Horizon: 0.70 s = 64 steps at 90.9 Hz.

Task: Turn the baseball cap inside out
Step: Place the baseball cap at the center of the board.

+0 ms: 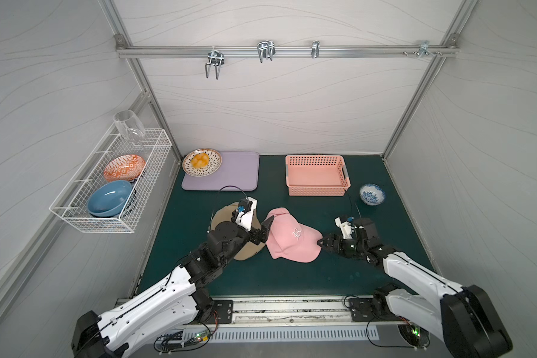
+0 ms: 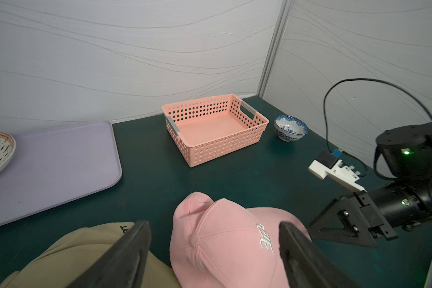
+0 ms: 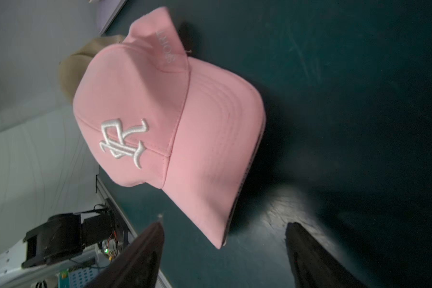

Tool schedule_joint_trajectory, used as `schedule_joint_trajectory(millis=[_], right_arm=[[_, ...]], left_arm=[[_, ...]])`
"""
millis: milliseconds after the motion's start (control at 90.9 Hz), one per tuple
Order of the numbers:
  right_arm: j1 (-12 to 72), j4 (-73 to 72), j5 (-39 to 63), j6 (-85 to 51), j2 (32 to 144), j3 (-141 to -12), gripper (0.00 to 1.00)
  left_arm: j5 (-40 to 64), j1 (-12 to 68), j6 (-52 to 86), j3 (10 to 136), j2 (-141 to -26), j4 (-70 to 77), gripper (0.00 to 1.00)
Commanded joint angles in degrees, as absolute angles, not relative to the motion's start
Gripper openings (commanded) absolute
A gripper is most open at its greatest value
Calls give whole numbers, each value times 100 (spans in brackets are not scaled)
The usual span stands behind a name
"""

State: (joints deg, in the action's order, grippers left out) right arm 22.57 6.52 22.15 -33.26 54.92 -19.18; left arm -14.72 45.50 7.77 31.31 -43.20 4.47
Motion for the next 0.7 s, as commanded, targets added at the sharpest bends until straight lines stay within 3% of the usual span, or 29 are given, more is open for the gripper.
schedule_joint_trajectory(millis=[0,121,231,429,693], right_arm=[[2357,1921,521,-3554,4747,-2194,90],[2366,2451,-750,-3629,4064,-2460,94],[2357,2437,-1914,-3550,3909,-2724,93],[2020,1803,-3433,-2910,4713,-3221,98],[611,700,-3006,-2053,6212,-3608,99]], left_arm=[[-2485,4527,1034,3476,-4331,329,86],[-4573,4271,1264,3583,-4421,-88,88],[-5452,3480,1148,3536,-4429,-116,88],[-5359,1874,1199,2951,-4337,329,88],[-3830,363,812,2050,-5004,1711,88]])
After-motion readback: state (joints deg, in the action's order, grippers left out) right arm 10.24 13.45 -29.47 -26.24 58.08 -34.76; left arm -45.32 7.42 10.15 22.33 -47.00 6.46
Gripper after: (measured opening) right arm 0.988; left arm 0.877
